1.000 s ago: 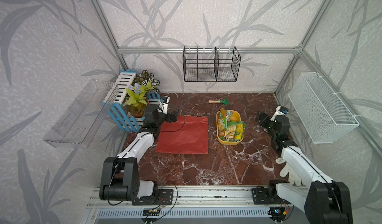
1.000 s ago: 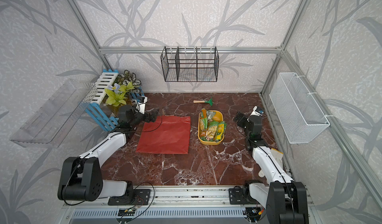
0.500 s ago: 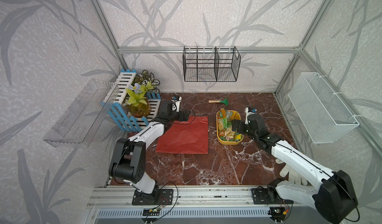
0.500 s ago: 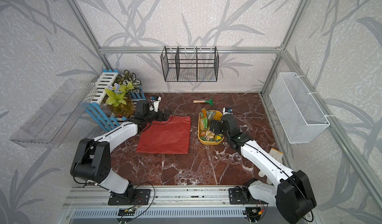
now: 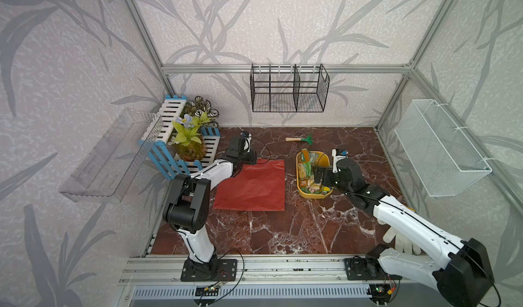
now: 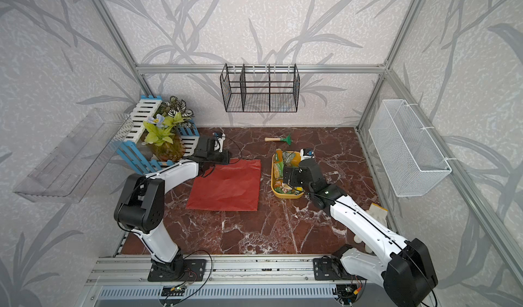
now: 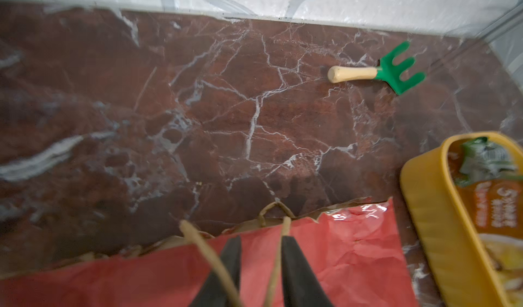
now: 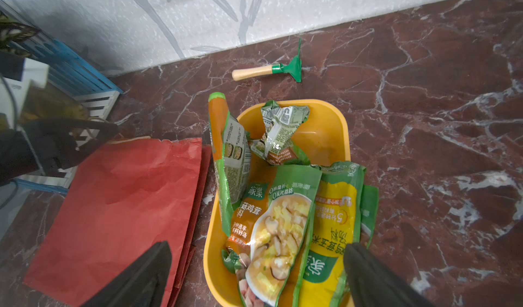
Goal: Place the condiment packets inside the bag
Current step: Pick up the paper bag from the center of the board.
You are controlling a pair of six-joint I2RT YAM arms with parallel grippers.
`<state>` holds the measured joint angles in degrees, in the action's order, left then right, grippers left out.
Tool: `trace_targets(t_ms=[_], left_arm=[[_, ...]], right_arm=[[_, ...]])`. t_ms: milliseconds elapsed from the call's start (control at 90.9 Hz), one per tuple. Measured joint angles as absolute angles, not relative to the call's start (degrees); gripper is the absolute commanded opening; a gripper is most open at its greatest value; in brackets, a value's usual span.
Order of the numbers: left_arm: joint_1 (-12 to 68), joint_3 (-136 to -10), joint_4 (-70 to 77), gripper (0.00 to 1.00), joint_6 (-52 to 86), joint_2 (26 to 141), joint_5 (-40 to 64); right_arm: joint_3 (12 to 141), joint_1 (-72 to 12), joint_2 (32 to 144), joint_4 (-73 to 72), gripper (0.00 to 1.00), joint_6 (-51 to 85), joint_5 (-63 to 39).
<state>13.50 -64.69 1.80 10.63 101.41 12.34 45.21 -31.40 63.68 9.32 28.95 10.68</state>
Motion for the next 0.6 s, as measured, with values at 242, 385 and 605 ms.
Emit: trace_targets(t_ms=[242, 385, 605], left_arm=[[16.1, -66.54, 0.43, 0.0, 7.07, 98.08, 10.81], [18.94, -69.8, -4.97, 0.0, 0.93, 92.53, 11.31], [22.81, -73.65, -15.4, 0.0, -11.14, 79.81, 15.68]], right_arm=[[45.04, -31.92, 60.16, 9.3, 0.99, 28.91, 10.52], [45.23, -33.17, 60.47, 9.74, 0.99, 28.67, 8.86], [50.46, -35.33, 60.62, 13.19, 0.99, 28.45, 4.08]])
